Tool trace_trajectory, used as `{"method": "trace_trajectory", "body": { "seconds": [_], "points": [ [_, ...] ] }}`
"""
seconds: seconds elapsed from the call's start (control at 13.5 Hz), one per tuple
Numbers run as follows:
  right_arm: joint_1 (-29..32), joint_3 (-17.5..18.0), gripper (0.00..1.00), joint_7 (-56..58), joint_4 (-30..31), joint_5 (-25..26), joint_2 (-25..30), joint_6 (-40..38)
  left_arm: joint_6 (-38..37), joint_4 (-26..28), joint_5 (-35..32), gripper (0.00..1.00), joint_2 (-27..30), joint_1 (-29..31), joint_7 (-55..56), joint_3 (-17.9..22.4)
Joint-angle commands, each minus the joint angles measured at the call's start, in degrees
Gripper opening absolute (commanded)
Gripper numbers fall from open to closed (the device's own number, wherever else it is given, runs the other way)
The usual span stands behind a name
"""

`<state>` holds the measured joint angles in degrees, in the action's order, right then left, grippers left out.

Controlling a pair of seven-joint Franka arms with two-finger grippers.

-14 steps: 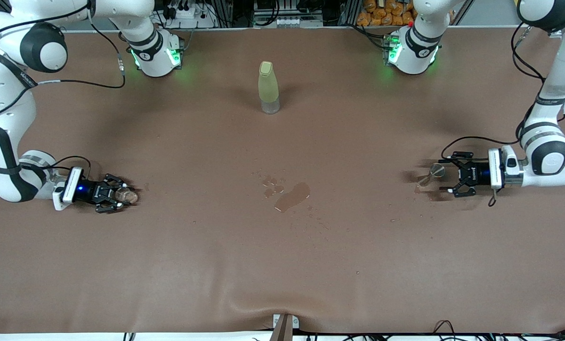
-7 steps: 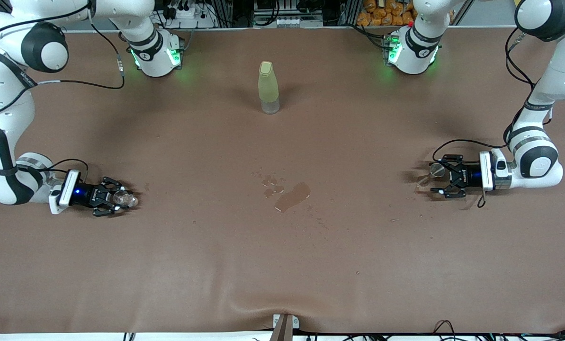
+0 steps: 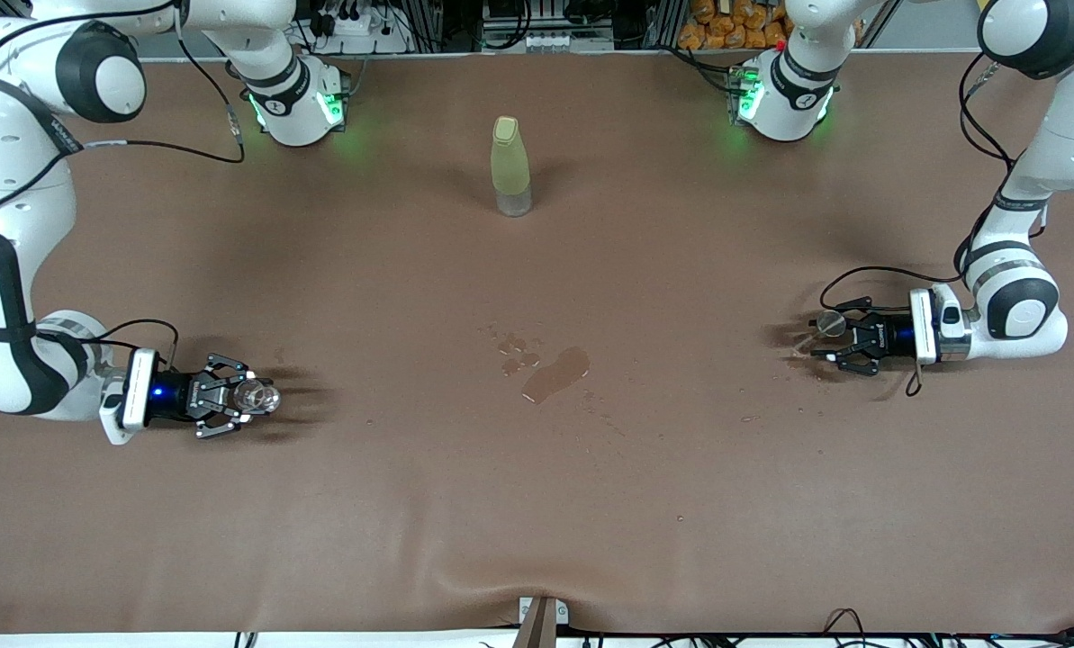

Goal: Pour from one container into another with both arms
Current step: 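Lift the beaker and jigger, bringing both grippers together mid-table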

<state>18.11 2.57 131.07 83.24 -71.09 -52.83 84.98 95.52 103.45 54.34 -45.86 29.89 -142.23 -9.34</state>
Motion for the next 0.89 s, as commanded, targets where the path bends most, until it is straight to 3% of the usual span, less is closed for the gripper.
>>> {"method": "trace_trajectory", "body": {
  "seconds": [0.0, 0.3, 0.44, 0.59, 0.81],
  "points": [
    [-2.3, 0.0, 0.00, -2.7, 1.1, -2.3, 2.7, 0.6, -0.4, -0.1, 1.5, 0.37, -0.2, 0.1, -1.0, -0.1],
    [-4.7, 0.1, 0.00, -2.7, 2.4, -3.7, 4.3, 1.2, -0.3, -0.6, 1.9, 0.10, 0.2, -0.8, -0.9, -0.1],
    [-5.5, 0.1, 0.00, -2.7, 7.3, -5.4, 8.2, 3.5, -0.4, -2.2, 1.9, 0.00, 0.3, -1.8, -0.9, -0.2],
    [-6.5, 0.3, 0.00, -2.7, 11.6, -7.0, 12.0, 5.5, -0.4, -4.2, 1.9, 0.00, 0.7, -2.7, -0.9, -1.7],
    [-9.6, 0.3, 0.00, -2.7, 21.4, -12.6, 19.1, 9.8, 0.0, -7.5, 2.7, 0.00, 0.6, -3.5, -0.1, -7.2]
  ]
}}
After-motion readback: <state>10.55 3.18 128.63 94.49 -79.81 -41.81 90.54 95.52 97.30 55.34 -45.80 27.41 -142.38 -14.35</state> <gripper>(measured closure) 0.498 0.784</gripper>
